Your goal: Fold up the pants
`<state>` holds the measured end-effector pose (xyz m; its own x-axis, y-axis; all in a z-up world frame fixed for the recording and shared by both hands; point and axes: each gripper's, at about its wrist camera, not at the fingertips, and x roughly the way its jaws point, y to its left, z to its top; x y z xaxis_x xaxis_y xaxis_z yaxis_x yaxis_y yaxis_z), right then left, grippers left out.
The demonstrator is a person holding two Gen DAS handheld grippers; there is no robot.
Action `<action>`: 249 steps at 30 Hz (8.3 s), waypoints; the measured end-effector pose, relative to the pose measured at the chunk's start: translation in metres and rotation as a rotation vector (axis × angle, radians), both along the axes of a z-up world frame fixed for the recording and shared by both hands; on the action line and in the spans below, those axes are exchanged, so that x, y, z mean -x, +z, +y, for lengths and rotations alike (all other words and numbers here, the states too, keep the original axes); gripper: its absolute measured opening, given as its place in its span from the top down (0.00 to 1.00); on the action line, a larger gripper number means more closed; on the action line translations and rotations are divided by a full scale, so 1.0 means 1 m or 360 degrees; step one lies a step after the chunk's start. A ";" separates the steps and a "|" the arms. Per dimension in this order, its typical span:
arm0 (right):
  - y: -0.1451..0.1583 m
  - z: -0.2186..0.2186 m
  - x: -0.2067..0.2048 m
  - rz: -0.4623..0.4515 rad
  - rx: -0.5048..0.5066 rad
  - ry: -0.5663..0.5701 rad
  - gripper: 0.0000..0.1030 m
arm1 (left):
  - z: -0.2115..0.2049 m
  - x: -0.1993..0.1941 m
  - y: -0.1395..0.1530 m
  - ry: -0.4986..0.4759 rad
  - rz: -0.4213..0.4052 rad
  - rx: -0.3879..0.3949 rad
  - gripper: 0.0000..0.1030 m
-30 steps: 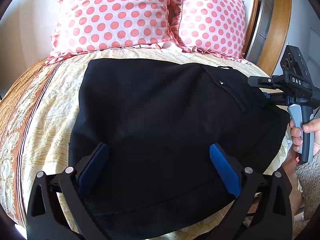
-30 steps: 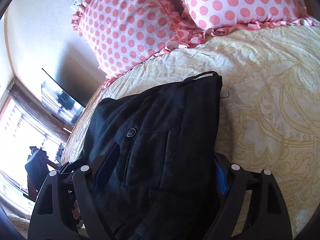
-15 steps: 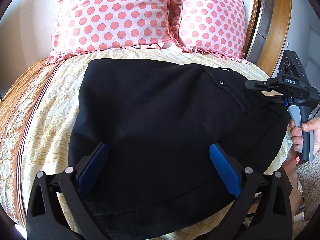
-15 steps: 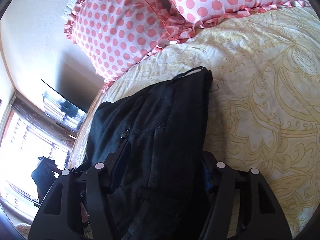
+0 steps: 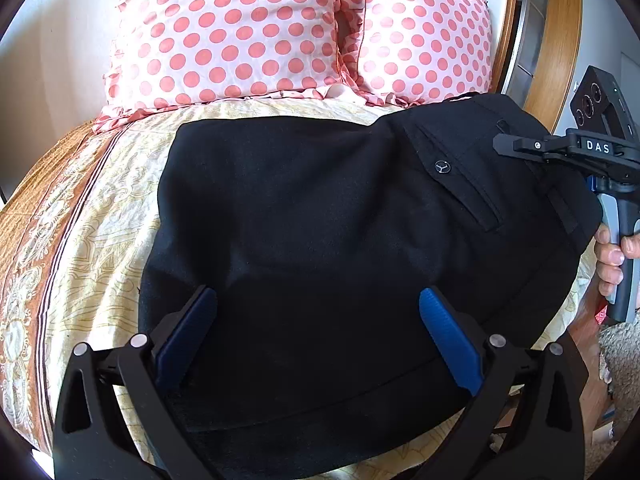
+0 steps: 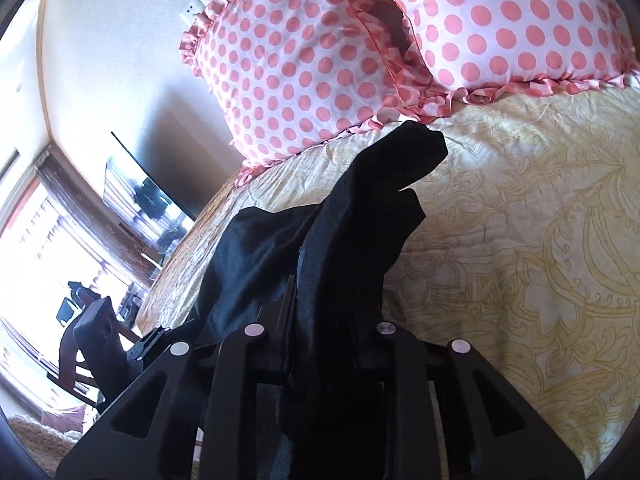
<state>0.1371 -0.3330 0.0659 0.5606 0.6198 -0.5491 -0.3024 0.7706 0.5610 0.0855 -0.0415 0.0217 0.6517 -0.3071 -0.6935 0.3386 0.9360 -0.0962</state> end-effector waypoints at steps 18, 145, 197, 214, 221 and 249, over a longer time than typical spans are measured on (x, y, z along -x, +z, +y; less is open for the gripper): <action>-0.032 -0.026 -0.006 0.0165 -0.0074 -0.0118 0.80 | 0.106 -0.113 0.007 0.0225 0.0569 0.0657 0.30; -0.053 0.106 0.093 -0.0390 0.0847 -0.0464 0.01 | 0.009 0.021 -0.021 0.0429 -0.0265 -0.0143 0.02; -0.054 0.106 0.093 -0.0390 0.0846 -0.0468 0.01 | 0.010 0.023 -0.022 0.0431 -0.0274 -0.0140 0.02; -0.053 0.106 0.093 -0.0390 0.0846 -0.0468 0.01 | 0.009 0.023 -0.023 0.0433 -0.0277 -0.0140 0.02; -0.053 0.106 0.093 -0.0391 0.0846 -0.0468 0.01 | 0.009 0.023 -0.023 0.0434 -0.0276 -0.0141 0.02; -0.053 0.107 0.093 -0.0391 0.0846 -0.0469 0.01 | 0.008 0.023 -0.023 0.0437 -0.0279 -0.0141 0.02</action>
<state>0.0442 -0.2264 0.0125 0.8138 0.1004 -0.5724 -0.1070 0.9940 0.0223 0.0626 -0.0330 -0.0010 0.8133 -0.0472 -0.5799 0.0769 0.9967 0.0267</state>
